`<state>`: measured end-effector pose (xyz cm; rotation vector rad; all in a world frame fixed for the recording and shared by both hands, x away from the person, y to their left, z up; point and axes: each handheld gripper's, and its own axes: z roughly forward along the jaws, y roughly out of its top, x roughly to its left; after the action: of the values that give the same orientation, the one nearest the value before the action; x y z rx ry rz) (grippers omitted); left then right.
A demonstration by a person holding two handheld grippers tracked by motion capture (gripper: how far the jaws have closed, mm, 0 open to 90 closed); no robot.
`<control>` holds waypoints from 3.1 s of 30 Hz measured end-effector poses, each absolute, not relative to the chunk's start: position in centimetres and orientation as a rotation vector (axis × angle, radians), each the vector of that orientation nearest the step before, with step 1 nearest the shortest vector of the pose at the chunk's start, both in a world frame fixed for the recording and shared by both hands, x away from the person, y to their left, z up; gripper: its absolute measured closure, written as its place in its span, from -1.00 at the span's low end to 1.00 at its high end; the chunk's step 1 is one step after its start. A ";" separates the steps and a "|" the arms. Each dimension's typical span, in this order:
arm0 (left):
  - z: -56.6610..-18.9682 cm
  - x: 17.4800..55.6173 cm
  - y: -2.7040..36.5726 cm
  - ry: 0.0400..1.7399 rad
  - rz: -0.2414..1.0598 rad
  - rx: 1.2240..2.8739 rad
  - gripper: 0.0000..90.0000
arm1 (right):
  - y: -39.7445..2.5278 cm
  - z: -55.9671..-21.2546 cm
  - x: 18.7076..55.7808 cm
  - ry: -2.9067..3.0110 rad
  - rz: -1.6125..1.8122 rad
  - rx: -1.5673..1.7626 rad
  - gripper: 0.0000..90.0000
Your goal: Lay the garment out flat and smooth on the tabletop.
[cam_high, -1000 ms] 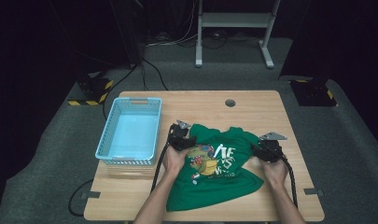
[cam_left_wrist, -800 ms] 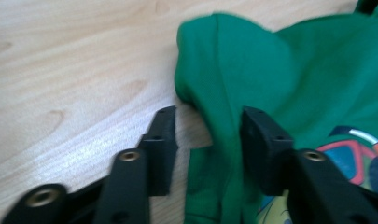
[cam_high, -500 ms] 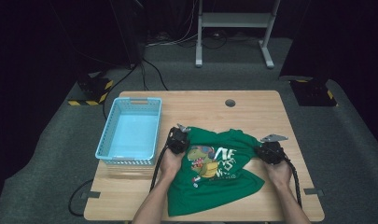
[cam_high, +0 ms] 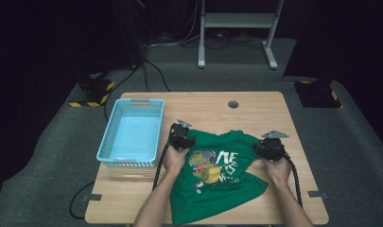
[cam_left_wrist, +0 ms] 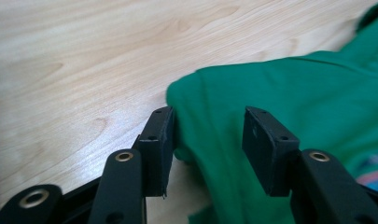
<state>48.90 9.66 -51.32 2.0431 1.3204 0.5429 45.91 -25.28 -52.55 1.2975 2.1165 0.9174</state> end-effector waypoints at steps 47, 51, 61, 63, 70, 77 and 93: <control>-49.4 48.3 9.4 1.204 0.432 2.055 0.82 | -24.4 -52.3 47.0 2.224 0.877 1.269 0.99; -47.4 46.5 10.0 1.128 0.491 1.998 0.86 | -25.2 -50.6 45.9 2.135 0.958 1.230 0.99; -52.0 44.1 9.5 1.150 0.416 2.147 0.46 | -27.1 -53.7 43.0 2.192 0.958 1.266 0.74; -51.6 44.0 9.4 1.144 0.459 2.147 0.32 | -26.8 -53.3 43.0 2.177 0.970 1.254 0.62; -52.4 45.6 9.4 1.195 0.457 2.170 0.45 | -25.6 -53.1 44.2 2.207 0.902 1.254 0.73; -51.4 48.0 9.2 1.256 0.596 2.094 0.82 | -25.0 -52.8 46.2 2.153 0.919 1.274 0.96; -51.4 43.3 10.3 1.173 0.574 2.098 0.17 | -25.7 -53.2 43.6 2.164 0.947 1.278 0.54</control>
<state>43.27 10.29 -51.41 2.0982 1.1725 0.5744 43.59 -25.68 -53.19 1.2779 2.1641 0.9469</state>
